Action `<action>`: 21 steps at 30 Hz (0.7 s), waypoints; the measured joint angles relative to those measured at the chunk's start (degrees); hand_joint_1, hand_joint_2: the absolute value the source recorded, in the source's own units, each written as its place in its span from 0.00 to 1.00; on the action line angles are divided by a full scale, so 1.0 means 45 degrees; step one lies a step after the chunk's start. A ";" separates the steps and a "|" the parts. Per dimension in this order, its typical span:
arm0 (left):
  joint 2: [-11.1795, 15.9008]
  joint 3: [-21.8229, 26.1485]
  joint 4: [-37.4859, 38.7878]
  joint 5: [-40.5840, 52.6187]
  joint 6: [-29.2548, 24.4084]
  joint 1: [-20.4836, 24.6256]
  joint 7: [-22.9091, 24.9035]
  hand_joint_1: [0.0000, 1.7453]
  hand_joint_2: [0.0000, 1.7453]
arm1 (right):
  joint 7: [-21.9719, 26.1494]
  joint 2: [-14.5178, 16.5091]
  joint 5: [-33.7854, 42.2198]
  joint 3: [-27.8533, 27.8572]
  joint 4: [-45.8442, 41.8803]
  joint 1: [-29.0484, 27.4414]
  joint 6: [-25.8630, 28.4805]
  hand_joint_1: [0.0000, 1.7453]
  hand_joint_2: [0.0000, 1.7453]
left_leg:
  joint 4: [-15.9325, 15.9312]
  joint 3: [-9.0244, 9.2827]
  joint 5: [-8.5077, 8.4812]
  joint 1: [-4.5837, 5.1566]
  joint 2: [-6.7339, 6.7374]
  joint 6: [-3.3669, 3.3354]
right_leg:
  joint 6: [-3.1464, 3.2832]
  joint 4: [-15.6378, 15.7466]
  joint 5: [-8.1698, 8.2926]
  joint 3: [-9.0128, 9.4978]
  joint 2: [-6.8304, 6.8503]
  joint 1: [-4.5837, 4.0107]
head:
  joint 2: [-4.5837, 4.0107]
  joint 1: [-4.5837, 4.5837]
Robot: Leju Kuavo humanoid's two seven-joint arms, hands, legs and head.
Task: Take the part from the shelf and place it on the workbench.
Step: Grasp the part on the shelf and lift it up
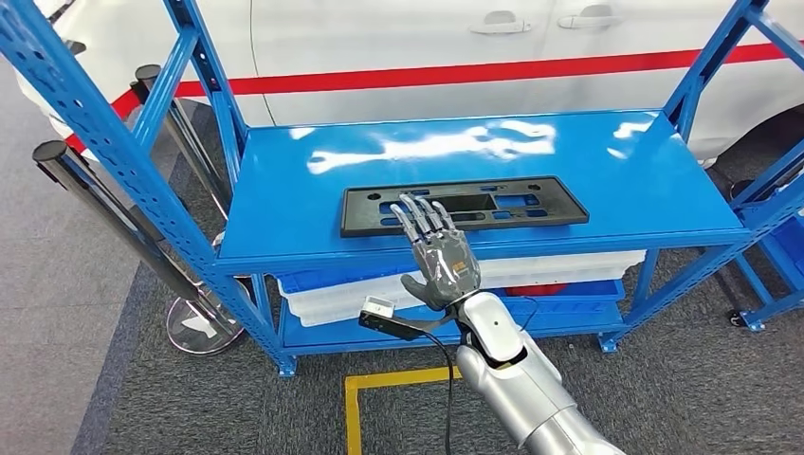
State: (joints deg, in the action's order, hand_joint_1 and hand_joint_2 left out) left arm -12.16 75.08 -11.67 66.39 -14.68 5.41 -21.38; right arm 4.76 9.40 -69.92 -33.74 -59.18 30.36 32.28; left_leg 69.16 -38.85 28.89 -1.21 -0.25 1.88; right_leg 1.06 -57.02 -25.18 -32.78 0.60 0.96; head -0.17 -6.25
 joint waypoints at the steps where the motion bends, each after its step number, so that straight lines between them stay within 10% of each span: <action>1: 0.0021 -0.0004 0.0000 0.0021 0.0022 -0.0005 0.0001 0.00 0.00 | -0.0051 0.0000 -0.0105 0.0121 -0.0098 -0.0049 -0.0057 0.00 1.00 | -0.0855 0.0390 -0.0369 -0.0064 0.0011 0.0090 | -0.0106 -0.0095 -0.0076 -0.0003 -0.0011 0.0064 | 0.0000 0.0000; 3: 0.0043 -0.0010 0.0000 0.0049 0.0053 0.0003 0.0000 0.00 0.00 | -0.0101 0.0001 -0.0198 0.0317 -0.0263 -0.0086 -0.0112 0.00 1.00 | -0.2040 0.0952 -0.0749 -0.0083 -0.0023 0.0052 | -0.0322 -0.0275 -0.0205 -0.0041 -0.0045 0.0085 | -0.0001 0.0002; 8: 0.0055 -0.0027 0.0000 0.0101 0.0121 0.0003 -0.0050 0.00 0.00 | -0.0251 0.0001 -0.0438 0.0651 -0.0529 -0.0153 -0.0234 0.00 1.00 | -0.2220 0.1012 -0.0783 -0.0011 -0.0075 -0.0539 | -0.0631 -0.0557 -0.0442 -0.0164 -0.0086 0.0125 | -0.0001 0.0005; 11: 0.0058 -0.0123 0.0000 0.0231 0.0302 -0.0023 -0.0306 0.00 0.00 | -0.0543 -0.0034 -0.0645 0.1048 -0.0723 -0.0334 -0.0486 0.00 1.00 | -0.2237 0.1003 -0.0789 0.0019 -0.0066 -0.0714 | -0.0688 -0.2844 -0.1595 -0.1252 -0.0089 0.0096 | 0.0000 0.0005; 13: 0.0061 -0.0204 0.0000 0.0316 0.0366 -0.0071 -0.0414 0.00 0.00 | -0.0616 -0.0089 -0.0528 0.1432 -0.0881 -0.0607 -0.0737 0.00 0.50 | -0.2235 0.1008 -0.0773 0.0093 -0.0085 -0.0761 | -0.0643 -0.4063 -0.1906 -0.1924 -0.0097 0.0055 | 0.0000 0.0005; 15: 0.0067 -0.0259 0.0000 0.0402 0.0412 -0.0114 -0.0452 0.00 0.00 | -0.0590 -0.0134 -0.0244 0.1877 -0.1106 -0.0875 -0.0896 0.00 0.00 | -0.2235 0.1037 -0.0757 0.0186 -0.0119 -0.0789 | -0.0458 -0.3360 -0.1278 -0.1683 -0.0108 -0.0024 | 0.0000 0.0005; 18: 0.0068 -0.0420 0.0000 0.0675 0.0526 -0.0147 -0.0475 0.00 0.00 | -0.0450 -0.0157 0.0223 0.2564 -0.1596 -0.1180 -0.1103 0.00 0.00 | -0.2235 0.1088 -0.0714 0.0308 -0.0043 -0.0790 | 0.0008 -0.0829 -0.0202 -0.0543 0.0274 -0.0302 | 0.0000 0.0006; 21: 0.0103 -0.0654 0.0000 0.0963 0.0629 -0.0214 -0.0446 0.00 0.00 | -0.0355 -0.0166 0.0414 0.3084 -0.1979 -0.1506 -0.1183 0.00 0.00 | -0.2287 0.1129 -0.0670 0.0302 0.0092 -0.0630 | 0.0105 -0.0331 -0.0098 -0.0359 0.0300 -0.0418 | 0.0000 0.0008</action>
State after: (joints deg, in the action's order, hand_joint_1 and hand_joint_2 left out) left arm -11.69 72.14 -11.67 70.72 -11.85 4.45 -23.38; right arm 3.16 8.65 -68.05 -19.86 -68.09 23.59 26.95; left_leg 58.87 -33.77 25.87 0.15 0.17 -0.96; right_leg 1.53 -58.51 -25.62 -34.40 1.95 -0.92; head -0.17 -6.21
